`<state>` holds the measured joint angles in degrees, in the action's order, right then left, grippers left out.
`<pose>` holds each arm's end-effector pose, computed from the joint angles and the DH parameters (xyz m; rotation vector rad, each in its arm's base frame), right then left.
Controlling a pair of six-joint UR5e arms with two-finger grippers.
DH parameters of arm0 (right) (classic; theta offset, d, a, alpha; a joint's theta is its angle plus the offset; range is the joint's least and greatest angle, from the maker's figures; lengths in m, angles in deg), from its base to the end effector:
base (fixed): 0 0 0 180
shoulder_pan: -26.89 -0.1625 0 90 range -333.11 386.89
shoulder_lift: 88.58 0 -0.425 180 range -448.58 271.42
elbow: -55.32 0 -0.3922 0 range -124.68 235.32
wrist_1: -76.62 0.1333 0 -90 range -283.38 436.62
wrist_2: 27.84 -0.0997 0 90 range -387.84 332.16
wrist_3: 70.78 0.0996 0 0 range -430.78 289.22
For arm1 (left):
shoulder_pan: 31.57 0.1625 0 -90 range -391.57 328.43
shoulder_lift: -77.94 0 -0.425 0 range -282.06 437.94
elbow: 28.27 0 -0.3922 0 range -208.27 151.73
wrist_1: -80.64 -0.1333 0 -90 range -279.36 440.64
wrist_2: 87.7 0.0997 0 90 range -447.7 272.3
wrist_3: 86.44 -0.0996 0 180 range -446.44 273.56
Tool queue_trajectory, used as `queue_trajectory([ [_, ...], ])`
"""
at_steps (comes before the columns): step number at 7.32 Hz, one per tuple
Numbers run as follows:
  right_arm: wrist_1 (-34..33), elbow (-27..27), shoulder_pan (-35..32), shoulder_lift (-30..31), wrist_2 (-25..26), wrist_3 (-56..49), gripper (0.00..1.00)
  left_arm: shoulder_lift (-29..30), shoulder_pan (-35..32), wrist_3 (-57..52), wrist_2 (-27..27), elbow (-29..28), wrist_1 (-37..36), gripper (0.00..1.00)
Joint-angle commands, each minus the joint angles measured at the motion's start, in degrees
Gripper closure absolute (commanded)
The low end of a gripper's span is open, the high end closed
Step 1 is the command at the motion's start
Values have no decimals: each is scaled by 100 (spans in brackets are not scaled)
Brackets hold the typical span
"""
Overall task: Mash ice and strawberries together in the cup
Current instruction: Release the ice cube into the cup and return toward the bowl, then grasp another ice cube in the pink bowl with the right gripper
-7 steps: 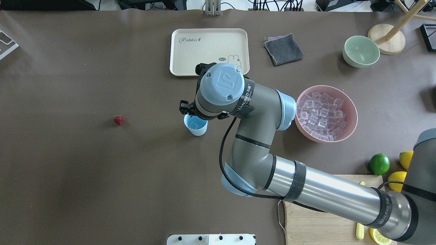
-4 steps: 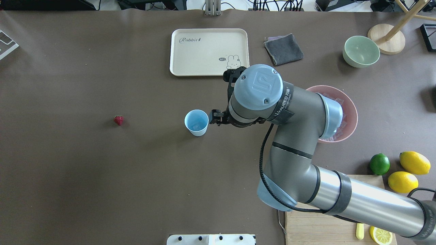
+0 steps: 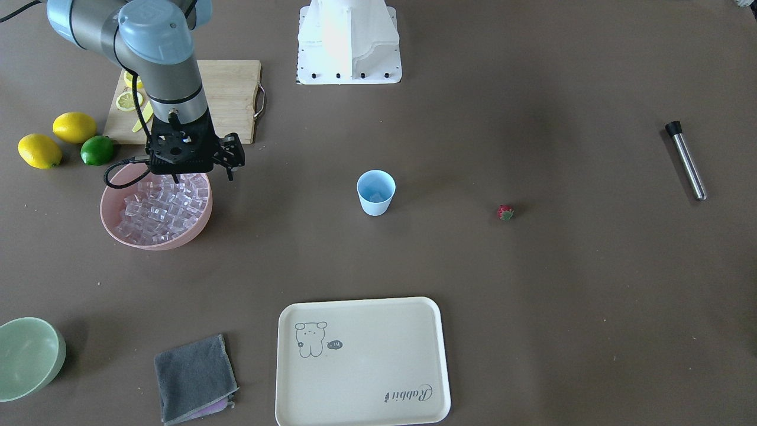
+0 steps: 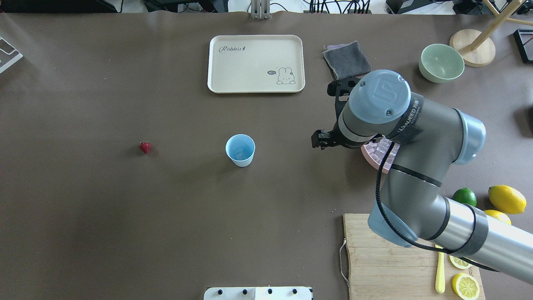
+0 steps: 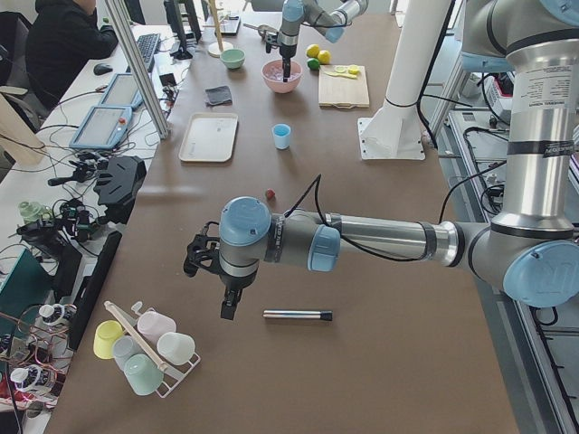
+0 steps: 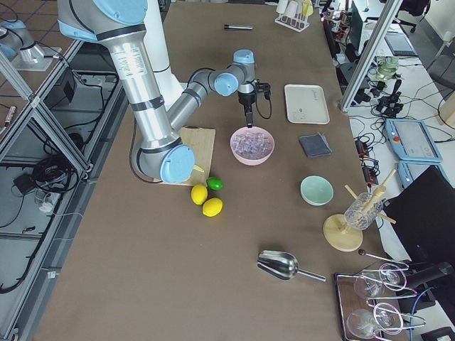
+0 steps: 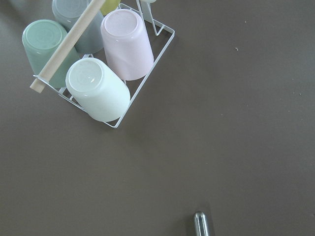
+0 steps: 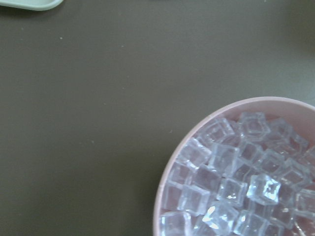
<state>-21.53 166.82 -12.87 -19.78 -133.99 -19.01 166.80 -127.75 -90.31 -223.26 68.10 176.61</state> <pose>-0.3770 -0.4510 0.3150 0.1645 -0.6374 -0.0592 -0.1149 -0.4839 0.6007 0.2537 0.7732 0.0396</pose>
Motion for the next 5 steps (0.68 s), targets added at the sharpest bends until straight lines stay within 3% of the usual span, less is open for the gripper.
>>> queue_trajectory([
  [1,16,-188,-251,448,-2,-378,1,-1,2,0,-5,31,-8,1],
  [5,-176,-400,-243,538,402,-825,10,-1,2,-9,-5,13,1,1],
])
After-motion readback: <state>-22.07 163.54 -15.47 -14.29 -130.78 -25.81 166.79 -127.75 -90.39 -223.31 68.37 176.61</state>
